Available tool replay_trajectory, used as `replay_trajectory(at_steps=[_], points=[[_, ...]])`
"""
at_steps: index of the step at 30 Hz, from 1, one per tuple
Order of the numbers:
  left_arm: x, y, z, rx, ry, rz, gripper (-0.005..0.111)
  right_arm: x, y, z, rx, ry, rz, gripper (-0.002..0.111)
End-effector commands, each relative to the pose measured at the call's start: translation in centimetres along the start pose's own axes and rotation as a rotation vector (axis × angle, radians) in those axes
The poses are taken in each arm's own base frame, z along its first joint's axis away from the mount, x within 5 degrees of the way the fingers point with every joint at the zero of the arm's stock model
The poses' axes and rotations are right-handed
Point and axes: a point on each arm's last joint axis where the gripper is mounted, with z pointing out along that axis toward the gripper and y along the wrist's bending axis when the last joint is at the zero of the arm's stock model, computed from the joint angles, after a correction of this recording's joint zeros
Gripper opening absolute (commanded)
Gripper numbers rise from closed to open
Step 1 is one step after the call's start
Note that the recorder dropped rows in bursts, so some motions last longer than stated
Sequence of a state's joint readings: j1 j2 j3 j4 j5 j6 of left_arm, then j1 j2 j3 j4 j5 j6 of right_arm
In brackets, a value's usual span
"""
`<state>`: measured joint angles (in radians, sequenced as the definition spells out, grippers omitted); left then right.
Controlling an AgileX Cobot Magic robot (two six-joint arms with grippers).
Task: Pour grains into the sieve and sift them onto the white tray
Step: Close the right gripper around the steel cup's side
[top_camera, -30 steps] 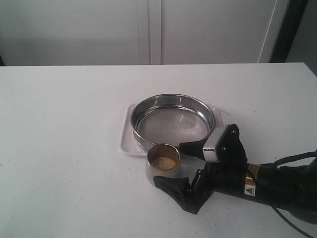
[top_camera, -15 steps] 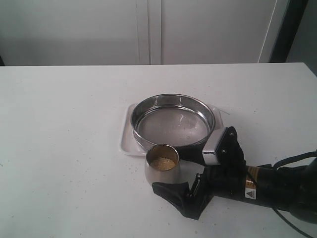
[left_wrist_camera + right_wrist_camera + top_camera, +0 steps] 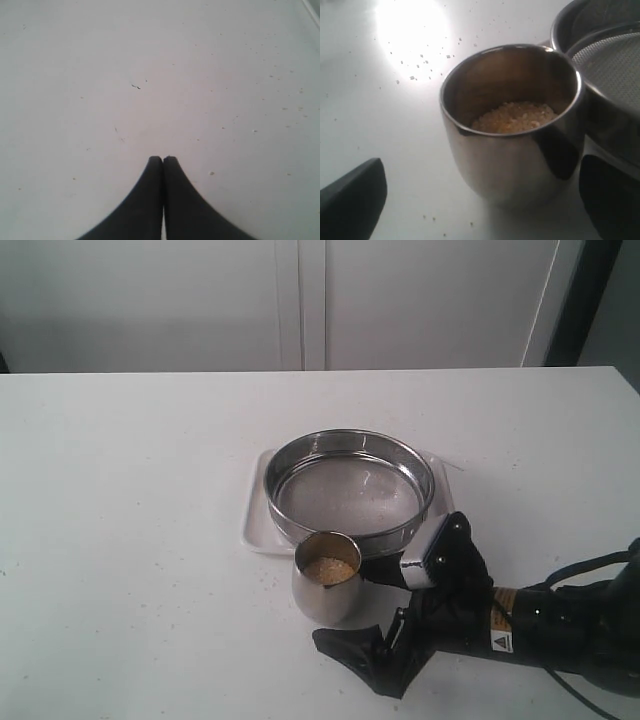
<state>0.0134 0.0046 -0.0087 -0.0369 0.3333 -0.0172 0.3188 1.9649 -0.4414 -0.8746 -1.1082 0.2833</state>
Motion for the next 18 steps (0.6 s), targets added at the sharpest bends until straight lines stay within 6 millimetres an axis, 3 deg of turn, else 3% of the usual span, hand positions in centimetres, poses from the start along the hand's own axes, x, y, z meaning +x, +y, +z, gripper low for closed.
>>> replay_trajectory(at_steps=[1,18], points=[[0.27,-0.02,0.10,0.000,0.007,-0.009,0.000,-0.29,-0.26,0.21,0.002,-0.022,-0.021,0.097],[0.27,-0.02,0.10,0.000,0.007,-0.009,0.000,-0.28,-0.84,0.53,0.038,-0.046,-0.054,0.097]])
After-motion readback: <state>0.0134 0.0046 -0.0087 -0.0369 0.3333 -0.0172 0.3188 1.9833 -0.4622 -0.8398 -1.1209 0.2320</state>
